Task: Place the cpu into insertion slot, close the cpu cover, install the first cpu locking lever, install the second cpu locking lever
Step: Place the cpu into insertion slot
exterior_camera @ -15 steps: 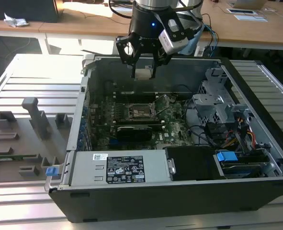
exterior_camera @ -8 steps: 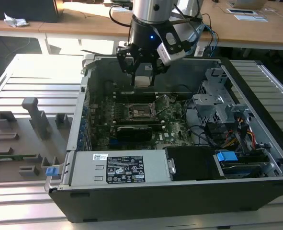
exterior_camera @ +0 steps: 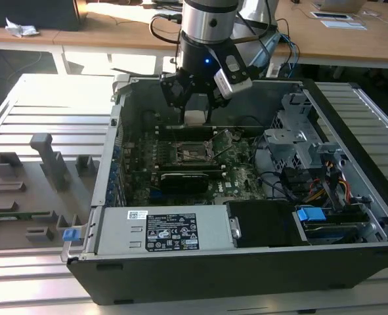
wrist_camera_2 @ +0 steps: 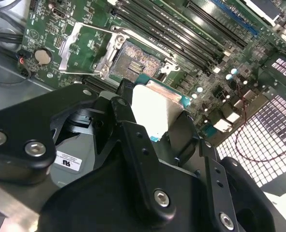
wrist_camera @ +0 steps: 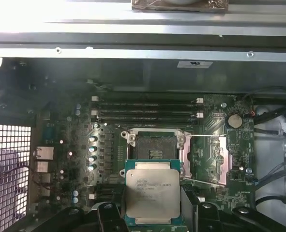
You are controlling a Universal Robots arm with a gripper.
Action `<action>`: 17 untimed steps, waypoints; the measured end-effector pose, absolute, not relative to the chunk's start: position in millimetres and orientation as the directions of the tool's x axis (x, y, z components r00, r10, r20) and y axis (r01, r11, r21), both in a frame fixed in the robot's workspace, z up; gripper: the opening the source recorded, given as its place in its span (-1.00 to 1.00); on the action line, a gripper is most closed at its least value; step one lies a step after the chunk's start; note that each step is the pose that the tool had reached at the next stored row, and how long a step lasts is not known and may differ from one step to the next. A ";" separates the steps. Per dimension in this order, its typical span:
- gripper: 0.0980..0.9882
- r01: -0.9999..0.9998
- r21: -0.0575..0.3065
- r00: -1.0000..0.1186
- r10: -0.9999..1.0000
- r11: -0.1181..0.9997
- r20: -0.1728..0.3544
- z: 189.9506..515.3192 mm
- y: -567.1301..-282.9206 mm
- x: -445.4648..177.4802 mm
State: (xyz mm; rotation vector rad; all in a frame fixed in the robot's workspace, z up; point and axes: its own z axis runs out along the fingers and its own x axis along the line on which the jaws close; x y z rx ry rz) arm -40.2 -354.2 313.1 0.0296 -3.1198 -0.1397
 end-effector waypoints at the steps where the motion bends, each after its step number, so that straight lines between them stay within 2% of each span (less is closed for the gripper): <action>1: 0.00 -0.018 0.089 -1.000 -0.020 0.996 0.018 312.2 -354.2 -39.3; 17: 0.00 -0.018 0.089 -1.000 -0.020 0.996 0.018 289.2 -353.5 -29.4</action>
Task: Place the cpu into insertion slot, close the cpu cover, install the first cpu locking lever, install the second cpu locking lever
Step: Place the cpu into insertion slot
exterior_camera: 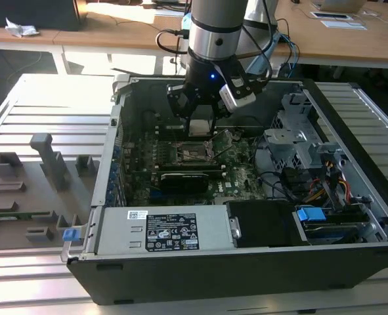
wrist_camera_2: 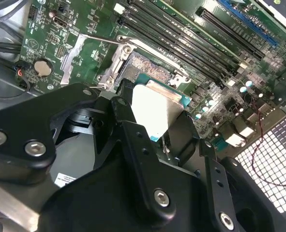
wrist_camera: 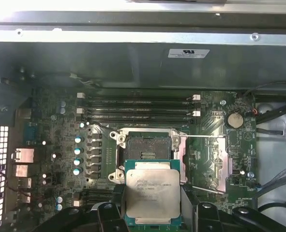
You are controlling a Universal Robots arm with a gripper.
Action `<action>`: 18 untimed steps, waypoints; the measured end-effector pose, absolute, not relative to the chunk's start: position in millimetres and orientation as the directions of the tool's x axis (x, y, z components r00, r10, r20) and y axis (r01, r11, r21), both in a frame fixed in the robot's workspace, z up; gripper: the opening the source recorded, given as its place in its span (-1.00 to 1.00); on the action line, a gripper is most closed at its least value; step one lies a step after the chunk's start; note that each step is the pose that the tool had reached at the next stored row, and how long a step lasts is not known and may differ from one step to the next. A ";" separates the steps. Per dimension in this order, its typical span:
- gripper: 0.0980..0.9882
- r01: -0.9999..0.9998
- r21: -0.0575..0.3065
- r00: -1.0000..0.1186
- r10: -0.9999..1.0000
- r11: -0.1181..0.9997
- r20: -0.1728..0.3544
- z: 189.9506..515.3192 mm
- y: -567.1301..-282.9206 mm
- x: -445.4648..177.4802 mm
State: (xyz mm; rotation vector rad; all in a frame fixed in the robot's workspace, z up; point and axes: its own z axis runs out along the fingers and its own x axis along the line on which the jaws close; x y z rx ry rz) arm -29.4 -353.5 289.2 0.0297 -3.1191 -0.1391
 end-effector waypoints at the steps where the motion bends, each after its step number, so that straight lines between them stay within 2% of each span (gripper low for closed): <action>1: 0.00 -0.018 0.089 -1.000 -0.020 0.996 0.018 289.1 -353.5 -29.4; 7: 0.00 0.004 0.090 -1.000 0.002 0.996 0.018 288.9 -353.5 -29.3; 18: 0.00 0.175 0.085 -0.985 0.174 0.981 0.018 288.4 -353.5 -29.3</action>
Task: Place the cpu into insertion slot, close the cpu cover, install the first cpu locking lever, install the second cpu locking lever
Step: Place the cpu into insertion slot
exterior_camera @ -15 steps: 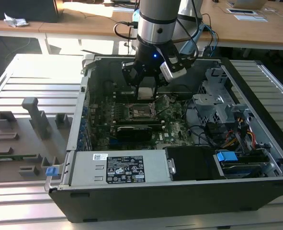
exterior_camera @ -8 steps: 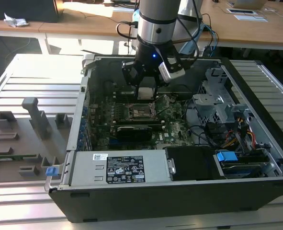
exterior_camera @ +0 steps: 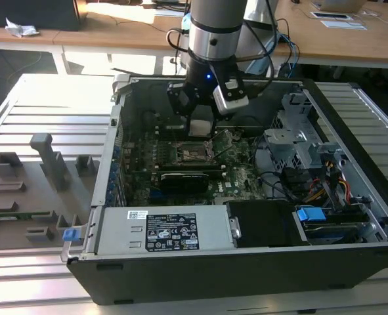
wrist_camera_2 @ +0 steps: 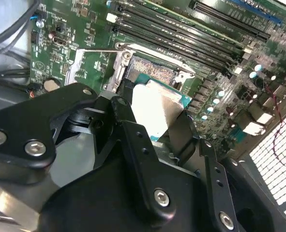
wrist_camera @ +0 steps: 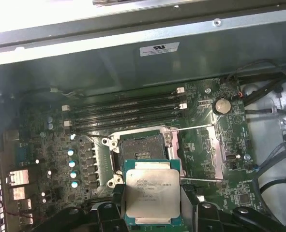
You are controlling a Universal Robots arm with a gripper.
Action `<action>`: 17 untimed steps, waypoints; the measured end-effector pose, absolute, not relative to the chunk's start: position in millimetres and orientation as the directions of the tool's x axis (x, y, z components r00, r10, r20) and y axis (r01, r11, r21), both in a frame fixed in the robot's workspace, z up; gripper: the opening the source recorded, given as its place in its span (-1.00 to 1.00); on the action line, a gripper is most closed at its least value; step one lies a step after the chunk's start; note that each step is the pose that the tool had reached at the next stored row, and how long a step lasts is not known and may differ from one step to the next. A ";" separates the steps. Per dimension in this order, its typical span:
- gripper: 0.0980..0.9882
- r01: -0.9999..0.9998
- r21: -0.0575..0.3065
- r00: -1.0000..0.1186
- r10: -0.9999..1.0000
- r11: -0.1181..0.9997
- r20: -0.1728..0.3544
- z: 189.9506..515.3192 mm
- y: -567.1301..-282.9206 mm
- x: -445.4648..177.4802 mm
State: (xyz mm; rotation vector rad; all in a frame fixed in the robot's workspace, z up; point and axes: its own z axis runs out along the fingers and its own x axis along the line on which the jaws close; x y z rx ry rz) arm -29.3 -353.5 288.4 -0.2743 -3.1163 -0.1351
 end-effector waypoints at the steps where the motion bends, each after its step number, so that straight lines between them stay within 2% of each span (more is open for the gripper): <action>1: 0.00 0.191 0.084 -0.982 0.190 0.978 0.018 288.3 -353.5 -29.3; 17: 0.00 0.493 0.071 -0.870 0.493 0.867 0.013 287.1 -353.5 -29.3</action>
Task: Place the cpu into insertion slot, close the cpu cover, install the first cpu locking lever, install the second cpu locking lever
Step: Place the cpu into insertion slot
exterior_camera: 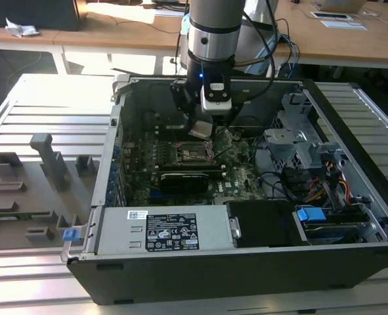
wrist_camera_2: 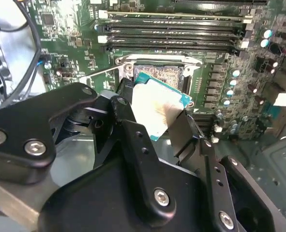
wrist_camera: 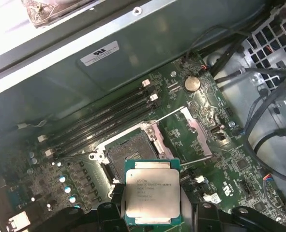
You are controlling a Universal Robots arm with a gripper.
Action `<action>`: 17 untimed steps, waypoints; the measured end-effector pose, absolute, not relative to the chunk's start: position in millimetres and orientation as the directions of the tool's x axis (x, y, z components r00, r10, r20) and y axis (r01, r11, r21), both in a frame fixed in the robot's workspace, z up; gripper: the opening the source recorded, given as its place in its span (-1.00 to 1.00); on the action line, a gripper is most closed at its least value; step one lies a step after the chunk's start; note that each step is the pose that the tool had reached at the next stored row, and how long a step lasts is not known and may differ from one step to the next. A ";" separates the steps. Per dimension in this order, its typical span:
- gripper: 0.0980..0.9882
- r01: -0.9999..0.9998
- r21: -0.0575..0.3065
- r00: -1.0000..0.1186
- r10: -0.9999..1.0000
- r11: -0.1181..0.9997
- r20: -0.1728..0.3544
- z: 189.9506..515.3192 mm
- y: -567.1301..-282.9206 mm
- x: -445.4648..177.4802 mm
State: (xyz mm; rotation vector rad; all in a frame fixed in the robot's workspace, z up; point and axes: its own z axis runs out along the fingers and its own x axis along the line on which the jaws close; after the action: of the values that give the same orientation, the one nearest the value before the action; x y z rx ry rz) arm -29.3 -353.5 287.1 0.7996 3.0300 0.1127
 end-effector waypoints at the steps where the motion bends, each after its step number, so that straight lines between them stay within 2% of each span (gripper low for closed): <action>1: 0.00 0.506 0.070 -0.862 0.507 0.860 0.012 287.0 -353.5 -29.3; 17: 0.00 0.702 0.061 -0.711 0.703 0.710 0.005 286.0 -353.5 -29.3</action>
State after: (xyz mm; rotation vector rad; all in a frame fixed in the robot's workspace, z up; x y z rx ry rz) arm -29.3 -353.5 286.0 1.1863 2.8877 0.0913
